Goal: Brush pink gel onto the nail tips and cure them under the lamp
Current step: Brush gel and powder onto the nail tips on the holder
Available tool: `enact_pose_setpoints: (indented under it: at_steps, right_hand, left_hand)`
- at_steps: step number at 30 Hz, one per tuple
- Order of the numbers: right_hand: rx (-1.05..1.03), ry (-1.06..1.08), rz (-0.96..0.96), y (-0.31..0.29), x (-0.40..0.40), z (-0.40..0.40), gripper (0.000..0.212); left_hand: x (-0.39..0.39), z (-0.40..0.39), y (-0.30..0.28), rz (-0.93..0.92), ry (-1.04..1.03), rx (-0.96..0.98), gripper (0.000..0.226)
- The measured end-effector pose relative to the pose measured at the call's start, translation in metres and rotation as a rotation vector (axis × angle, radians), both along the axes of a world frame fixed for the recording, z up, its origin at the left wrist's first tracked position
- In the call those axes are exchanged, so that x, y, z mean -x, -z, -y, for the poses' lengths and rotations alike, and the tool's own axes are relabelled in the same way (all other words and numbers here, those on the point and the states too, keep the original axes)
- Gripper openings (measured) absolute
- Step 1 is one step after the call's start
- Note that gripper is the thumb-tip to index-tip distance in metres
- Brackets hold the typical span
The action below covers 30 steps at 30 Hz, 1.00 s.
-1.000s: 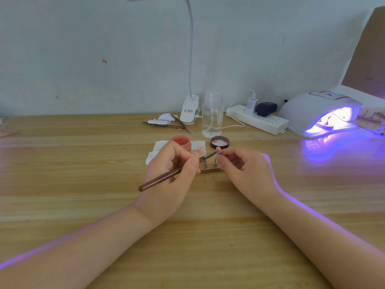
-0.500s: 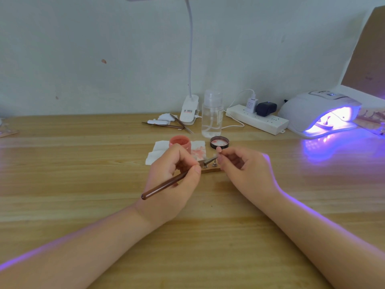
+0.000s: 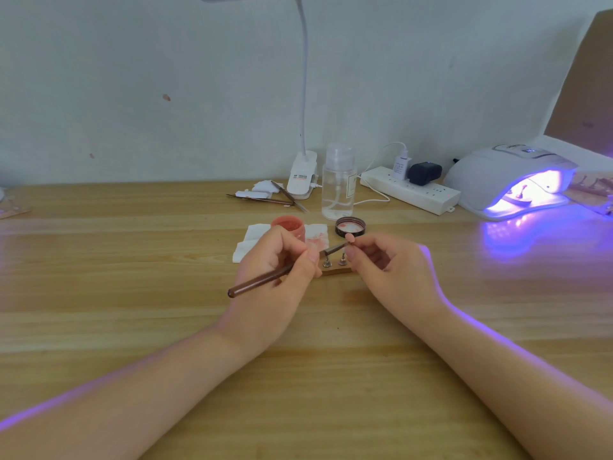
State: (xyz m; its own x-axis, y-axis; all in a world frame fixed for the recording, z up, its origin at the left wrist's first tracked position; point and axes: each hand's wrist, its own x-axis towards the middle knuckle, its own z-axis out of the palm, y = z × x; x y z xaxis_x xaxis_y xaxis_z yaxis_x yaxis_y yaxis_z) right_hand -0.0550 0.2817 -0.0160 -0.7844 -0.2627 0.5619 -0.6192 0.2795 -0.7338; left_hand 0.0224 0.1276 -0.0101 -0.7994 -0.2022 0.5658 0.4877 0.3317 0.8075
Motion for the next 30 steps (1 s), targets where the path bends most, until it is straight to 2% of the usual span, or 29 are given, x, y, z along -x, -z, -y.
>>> enact_pose_setpoints:
  at_steps: [7, 16, 25, 30]
  right_hand:
    - [-0.003, 0.012, -0.004, 0.0007, 0.0001, -0.0009, 0.009]
    - [-0.012, 0.017, -0.013, 0.001, 0.001, -0.0009, 0.009]
    - [-0.011, 0.033, -0.037, 0.0019, 0.0013, 0.0, 0.008]
    - [-0.018, 0.045, -0.065, 0.0015, 0.0015, -0.0003, 0.009]
  left_hand:
    - [0.0013, 0.0019, -0.0007, -0.01, -0.006, -0.058, 0.013]
    - [-0.0004, 0.0018, 0.0003, -0.026, 0.039, 0.068, 0.008]
    - [0.0009, 0.0004, -0.0009, -0.025, 0.004, -0.008, 0.011]
    - [-0.0016, 0.0, -0.0009, -0.029, 0.008, 0.112, 0.019]
